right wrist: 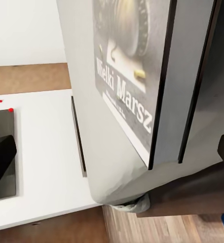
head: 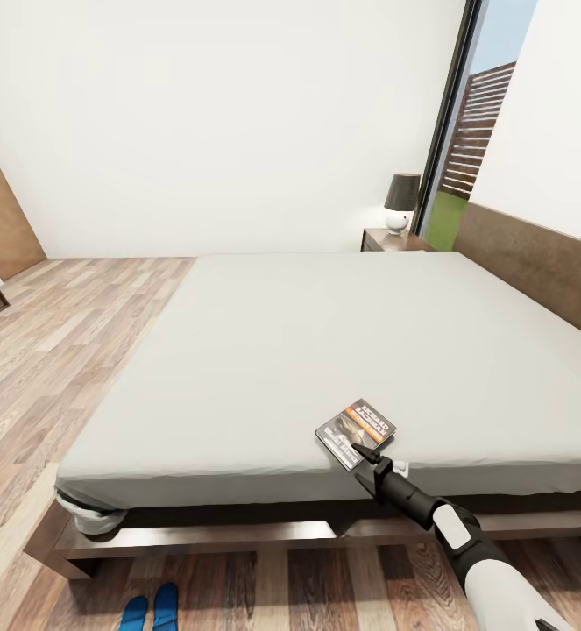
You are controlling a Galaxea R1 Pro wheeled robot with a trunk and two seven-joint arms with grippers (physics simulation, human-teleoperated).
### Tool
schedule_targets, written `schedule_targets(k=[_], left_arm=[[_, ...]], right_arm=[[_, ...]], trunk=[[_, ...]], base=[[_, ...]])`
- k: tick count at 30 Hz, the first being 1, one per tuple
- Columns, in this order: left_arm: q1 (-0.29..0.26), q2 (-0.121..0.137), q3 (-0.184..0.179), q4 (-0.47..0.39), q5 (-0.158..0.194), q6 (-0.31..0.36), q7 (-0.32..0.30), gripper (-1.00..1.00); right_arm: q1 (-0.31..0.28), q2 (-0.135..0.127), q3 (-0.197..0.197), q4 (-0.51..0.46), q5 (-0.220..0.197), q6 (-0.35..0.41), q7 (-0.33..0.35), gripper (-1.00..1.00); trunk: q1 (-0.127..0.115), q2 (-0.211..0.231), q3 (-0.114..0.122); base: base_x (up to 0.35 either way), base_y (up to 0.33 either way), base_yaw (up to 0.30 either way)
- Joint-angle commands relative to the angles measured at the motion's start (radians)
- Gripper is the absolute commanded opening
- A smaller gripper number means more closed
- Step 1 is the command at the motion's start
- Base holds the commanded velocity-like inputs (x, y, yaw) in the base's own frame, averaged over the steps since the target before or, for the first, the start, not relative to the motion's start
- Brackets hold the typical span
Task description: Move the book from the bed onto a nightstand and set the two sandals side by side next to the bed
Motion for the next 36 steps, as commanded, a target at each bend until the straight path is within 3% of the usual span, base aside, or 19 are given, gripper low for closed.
schedule_targets(k=[1, 36], left_arm=[[0.0, 0.0, 0.0, -0.001, 0.009, -0.003, 0.001, 1.0], [0.0, 0.0, 0.0, -0.001, 0.009, -0.004, 0.001, 1.0]], right_arm=[[-0.001, 0.001, -0.004, 0.0, -0.001, 0.006, 0.002, 1.0], [-0.003, -0.002, -0.002, 0.001, 0.0, 0.009, 0.006, 1.0]], trunk=[[0.0, 0.0, -0.001], [0.0, 0.0, -0.001]], base=[[0.0, 0.0, 0.0], [0.0, 0.0, 0.0]])
